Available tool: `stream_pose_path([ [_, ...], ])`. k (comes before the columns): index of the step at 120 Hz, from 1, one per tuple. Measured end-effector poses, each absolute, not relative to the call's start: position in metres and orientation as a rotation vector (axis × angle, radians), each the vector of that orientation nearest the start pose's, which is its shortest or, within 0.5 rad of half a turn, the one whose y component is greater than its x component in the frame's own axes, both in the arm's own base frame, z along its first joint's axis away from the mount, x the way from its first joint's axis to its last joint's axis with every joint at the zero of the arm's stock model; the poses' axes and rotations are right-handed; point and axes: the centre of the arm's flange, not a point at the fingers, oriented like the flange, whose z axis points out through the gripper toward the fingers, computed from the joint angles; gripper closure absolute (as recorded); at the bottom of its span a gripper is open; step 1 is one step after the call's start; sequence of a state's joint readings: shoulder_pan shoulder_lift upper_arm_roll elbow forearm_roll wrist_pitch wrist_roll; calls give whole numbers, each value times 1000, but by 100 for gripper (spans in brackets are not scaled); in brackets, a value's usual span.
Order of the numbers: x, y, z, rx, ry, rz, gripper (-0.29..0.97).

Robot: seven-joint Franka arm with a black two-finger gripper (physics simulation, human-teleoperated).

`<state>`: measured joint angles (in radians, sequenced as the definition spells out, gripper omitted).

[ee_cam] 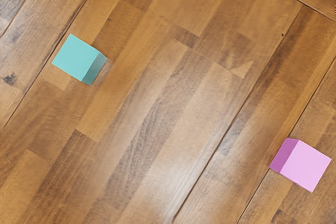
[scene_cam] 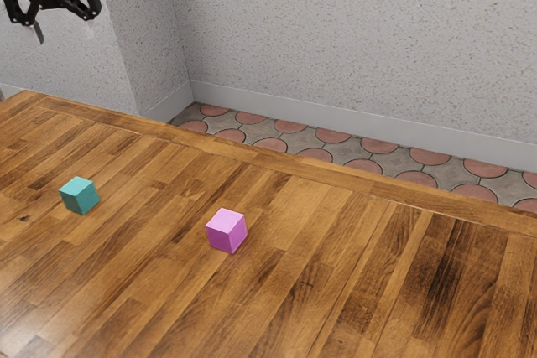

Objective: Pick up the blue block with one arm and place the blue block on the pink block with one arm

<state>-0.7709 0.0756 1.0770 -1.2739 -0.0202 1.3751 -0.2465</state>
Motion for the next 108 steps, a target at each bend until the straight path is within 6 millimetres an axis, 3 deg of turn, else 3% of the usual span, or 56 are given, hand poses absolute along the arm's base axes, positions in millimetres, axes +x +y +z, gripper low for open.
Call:
stream_pose_path([
  [27, 523, 128, 723, -2954, -798, -97, 2],
  [32, 517, 126, 747, -2953, -793, -173, 2],
  [37, 502, 117, 794, -2951, -773, -322, 2],
  [41, 494, 105, 816, -2961, -737, -390, 2],
  [51, 484, 64, 841, -3016, -592, -463, 2],
  [61, 480, 27, 848, -3061, -456, -478, 2],
  [79, 479, -23, 846, -3099, -278, -455, 2],
  [89, 488, -40, 826, -3104, -223, -380, 2],
  [104, 510, -47, 753, -3155, -144, -144, 2],
  [108, 511, -37, 743, -3174, -148, -115, 2],
])
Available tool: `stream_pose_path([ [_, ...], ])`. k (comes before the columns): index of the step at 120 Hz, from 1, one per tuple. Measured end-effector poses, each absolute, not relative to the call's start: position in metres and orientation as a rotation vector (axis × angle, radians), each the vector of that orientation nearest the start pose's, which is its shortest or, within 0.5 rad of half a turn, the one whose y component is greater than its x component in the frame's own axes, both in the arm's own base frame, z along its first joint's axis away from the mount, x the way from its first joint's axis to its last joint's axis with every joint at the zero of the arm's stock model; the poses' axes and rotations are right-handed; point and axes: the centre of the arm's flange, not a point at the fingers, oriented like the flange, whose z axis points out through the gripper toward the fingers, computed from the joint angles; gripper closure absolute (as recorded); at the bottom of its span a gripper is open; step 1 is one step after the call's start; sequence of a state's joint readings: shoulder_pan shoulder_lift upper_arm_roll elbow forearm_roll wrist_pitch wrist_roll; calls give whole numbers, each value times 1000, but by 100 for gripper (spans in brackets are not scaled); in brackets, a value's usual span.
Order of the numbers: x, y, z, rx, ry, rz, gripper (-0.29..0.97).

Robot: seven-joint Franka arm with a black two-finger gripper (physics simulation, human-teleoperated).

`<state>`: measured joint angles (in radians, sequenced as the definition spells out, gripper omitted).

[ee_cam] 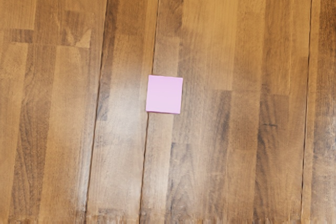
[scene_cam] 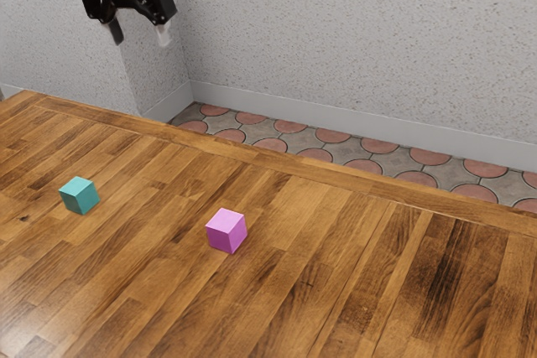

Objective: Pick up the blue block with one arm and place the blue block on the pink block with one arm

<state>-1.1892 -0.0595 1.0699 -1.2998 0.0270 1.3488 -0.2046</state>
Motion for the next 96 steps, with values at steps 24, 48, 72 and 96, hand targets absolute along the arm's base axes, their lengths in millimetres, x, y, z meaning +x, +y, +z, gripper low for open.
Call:
stream_pose_path([
  [24, 500, 118, 742, -3092, -620, -188, 2],
  [48, 494, 90, 760, -3052, -564, -276, 2],
  [72, 503, 90, 751, -3047, -554, -258, 2],
  [96, 533, 134, 552, -3043, -641, 125, 2],
])
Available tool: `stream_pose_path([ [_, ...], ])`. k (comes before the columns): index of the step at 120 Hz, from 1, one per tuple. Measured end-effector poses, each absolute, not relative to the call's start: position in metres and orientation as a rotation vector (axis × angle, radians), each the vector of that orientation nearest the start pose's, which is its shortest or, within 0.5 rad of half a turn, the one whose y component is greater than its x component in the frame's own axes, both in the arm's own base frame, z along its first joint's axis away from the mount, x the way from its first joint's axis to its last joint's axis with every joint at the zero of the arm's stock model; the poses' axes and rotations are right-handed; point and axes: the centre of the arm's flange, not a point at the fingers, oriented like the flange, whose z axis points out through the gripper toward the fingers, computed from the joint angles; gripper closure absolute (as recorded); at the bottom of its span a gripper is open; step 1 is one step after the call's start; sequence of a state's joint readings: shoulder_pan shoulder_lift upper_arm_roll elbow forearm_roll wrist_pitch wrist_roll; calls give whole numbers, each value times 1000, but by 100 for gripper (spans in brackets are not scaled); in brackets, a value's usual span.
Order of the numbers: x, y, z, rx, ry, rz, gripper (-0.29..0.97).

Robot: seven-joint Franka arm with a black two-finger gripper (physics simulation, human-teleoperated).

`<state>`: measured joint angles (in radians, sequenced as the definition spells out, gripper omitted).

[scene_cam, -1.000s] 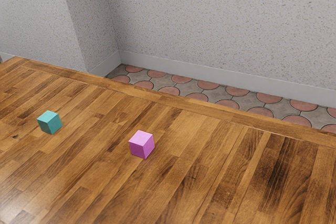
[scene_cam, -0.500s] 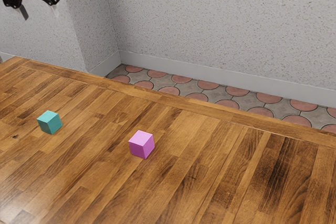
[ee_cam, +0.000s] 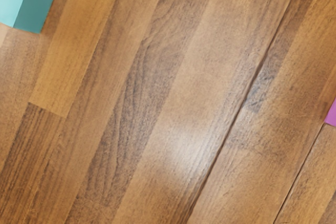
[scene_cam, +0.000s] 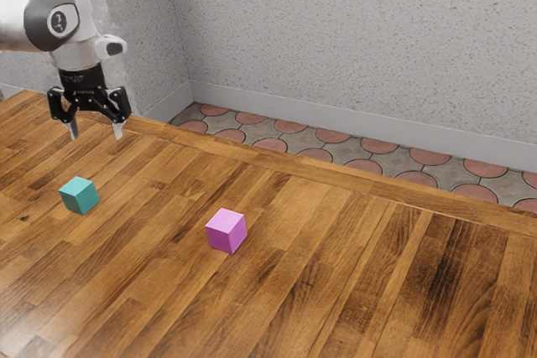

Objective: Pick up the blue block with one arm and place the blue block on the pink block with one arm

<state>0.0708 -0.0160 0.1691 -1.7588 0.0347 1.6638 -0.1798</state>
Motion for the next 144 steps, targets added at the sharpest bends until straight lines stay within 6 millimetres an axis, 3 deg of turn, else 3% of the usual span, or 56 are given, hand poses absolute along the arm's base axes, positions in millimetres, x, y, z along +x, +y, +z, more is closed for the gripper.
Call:
stream_pose_path([
  [4, 530, 142, 502, -3039, -662, 165, 2],
  [8, 529, 151, 467, -3032, -683, 168, 2],
  [13, 528, 162, 442, -3024, -712, 142, 2],
  [19, 531, 179, 426, -3009, -751, 118, 2],
  [25, 539, 198, 424, -2990, -774, 62, 2],
  [34, 573, 230, 422, -2957, -744, -30, 2],
  [42, 591, 252, 413, -2948, -670, -70, 2],
  [55, 592, 291, 389, -2958, -529, -65, 2],
  [68, 594, 311, 358, -3007, -396, -71, 2],
  [84, 598, 323, 338, -3050, -188, -103, 2],
  [106, 578, 359, 320, -3076, 2, -106, 2],
  [122, 574, 362, 301, -3086, 166, -73, 2],
  [144, 572, 361, 290, -3086, 347, -53, 2],
])
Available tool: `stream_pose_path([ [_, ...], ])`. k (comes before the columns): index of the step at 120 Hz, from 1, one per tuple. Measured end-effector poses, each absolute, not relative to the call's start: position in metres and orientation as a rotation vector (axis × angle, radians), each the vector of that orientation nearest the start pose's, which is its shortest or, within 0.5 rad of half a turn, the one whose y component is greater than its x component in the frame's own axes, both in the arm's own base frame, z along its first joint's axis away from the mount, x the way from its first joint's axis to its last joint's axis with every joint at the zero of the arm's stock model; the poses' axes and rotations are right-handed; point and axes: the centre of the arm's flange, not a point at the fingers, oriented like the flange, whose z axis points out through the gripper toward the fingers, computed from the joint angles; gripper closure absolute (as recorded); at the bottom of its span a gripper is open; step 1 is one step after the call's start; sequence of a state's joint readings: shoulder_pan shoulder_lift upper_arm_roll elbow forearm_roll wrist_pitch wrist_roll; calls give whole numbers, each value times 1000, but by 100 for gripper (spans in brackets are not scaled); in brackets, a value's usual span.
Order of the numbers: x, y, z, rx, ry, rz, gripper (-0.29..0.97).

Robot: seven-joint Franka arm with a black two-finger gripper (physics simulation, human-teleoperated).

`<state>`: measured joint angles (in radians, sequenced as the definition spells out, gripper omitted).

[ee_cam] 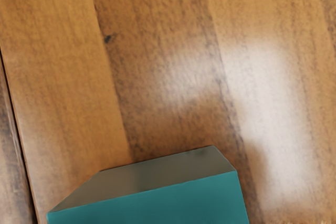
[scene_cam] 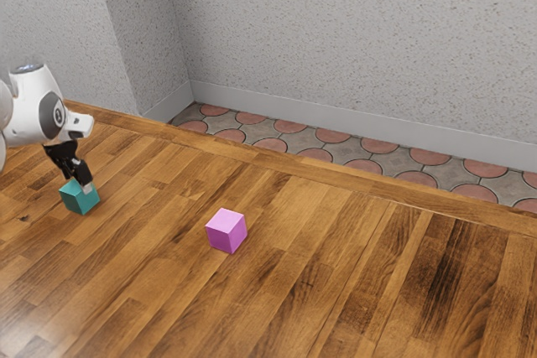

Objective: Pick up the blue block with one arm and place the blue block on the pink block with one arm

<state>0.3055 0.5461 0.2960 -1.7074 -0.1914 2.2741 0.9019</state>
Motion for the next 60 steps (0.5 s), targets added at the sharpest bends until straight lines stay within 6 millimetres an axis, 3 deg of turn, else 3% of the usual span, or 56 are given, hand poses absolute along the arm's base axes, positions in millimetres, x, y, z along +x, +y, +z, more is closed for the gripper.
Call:
stream_pose_path([
  [37, 566, 368, 280, -3118, 459, -50, 2],
  [60, 573, 374, 272, -3159, 483, -12, 2],
])
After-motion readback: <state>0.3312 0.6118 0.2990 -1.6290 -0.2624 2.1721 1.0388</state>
